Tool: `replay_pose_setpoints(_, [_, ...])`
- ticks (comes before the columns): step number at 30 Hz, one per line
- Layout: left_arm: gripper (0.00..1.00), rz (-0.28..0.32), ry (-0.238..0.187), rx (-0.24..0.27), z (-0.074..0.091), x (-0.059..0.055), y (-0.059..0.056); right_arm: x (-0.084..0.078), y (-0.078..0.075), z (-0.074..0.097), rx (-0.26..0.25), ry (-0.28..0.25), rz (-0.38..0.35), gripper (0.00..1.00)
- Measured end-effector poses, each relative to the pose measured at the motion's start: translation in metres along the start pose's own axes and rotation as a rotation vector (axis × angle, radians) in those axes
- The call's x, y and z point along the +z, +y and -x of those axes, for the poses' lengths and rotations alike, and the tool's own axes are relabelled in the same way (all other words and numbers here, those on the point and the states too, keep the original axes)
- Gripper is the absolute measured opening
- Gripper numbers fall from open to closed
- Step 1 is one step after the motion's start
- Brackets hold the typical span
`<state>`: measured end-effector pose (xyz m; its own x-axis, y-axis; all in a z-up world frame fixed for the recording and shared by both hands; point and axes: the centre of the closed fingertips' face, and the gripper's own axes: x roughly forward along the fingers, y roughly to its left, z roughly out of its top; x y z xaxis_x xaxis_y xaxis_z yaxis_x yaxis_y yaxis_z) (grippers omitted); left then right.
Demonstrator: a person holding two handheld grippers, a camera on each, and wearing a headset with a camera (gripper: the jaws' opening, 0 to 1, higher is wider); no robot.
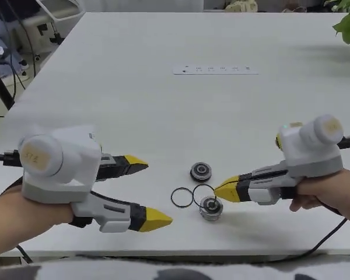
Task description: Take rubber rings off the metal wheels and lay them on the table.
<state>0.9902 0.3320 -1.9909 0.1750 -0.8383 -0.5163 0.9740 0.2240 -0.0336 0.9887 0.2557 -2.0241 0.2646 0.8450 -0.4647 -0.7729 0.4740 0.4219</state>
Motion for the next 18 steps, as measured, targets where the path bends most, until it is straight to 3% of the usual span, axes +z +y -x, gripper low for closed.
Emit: replay_pose_setpoints(18, [0.74,0.018,-0.002,0.039,0.011,-0.007,0.006,0.010,-0.003,-0.027,0.010,0.009,0.019,0.00])
